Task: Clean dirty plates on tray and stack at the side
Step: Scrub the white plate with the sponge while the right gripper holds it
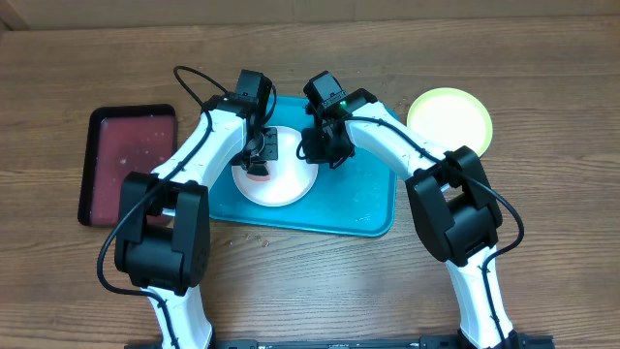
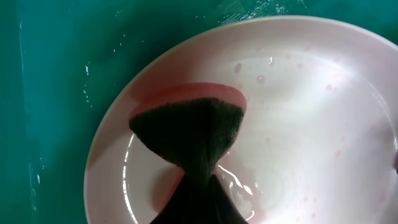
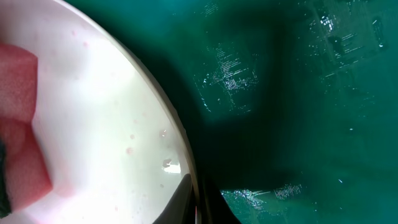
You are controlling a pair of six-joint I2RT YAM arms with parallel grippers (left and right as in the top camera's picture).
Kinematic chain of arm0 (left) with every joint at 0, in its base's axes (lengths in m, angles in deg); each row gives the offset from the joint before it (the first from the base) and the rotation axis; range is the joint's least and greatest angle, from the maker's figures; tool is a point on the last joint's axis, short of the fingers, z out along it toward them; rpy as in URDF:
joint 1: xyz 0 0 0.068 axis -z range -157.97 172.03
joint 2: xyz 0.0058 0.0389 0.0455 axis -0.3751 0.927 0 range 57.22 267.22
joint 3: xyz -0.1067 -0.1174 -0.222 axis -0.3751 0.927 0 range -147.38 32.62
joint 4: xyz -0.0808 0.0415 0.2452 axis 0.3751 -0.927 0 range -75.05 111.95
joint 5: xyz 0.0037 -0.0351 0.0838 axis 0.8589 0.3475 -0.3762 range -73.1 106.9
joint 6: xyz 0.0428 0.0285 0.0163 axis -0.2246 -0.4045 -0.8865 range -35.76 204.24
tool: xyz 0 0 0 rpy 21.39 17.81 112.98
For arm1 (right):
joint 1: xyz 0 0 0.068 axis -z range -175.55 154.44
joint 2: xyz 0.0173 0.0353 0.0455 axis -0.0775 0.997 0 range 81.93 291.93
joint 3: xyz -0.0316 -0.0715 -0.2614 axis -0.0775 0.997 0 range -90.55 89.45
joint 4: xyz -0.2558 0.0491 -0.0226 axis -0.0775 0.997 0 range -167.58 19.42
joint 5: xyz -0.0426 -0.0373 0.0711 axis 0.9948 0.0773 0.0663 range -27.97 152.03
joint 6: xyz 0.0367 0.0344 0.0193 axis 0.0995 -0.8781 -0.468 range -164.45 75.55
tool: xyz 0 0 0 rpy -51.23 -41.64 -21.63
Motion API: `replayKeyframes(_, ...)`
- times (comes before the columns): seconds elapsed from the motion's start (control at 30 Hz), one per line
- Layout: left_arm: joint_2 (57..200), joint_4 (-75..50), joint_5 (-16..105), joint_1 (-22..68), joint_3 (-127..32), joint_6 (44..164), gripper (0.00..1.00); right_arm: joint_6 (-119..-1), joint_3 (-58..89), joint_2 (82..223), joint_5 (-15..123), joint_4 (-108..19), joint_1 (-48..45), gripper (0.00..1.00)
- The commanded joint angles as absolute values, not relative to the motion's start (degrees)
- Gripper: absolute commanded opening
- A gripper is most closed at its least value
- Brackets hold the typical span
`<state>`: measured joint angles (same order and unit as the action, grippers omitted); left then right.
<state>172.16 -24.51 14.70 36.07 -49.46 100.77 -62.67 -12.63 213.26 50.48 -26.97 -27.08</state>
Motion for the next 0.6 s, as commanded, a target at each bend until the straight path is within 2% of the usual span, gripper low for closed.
replayKeyframes(0.0, 173.06, -24.01, 15.67, 35.83, -49.26, 101.21, 0.04, -63.13, -11.37, 214.85, 53.41, -26.94, -27.32, 0.04)
replayKeyframes(0.23, 173.06, -23.39, 27.38, 36.60, -49.26, 101.12, 0.04, -63.13, -11.37, 214.85, 53.41, -26.99, -27.30, 0.04)
replayKeyframes(0.57, 173.08, -23.68, 28.23, 37.08, -47.69, 100.94, 0.04, -63.13, -11.37, 214.85, 53.41, -26.94, -27.32, 0.04)
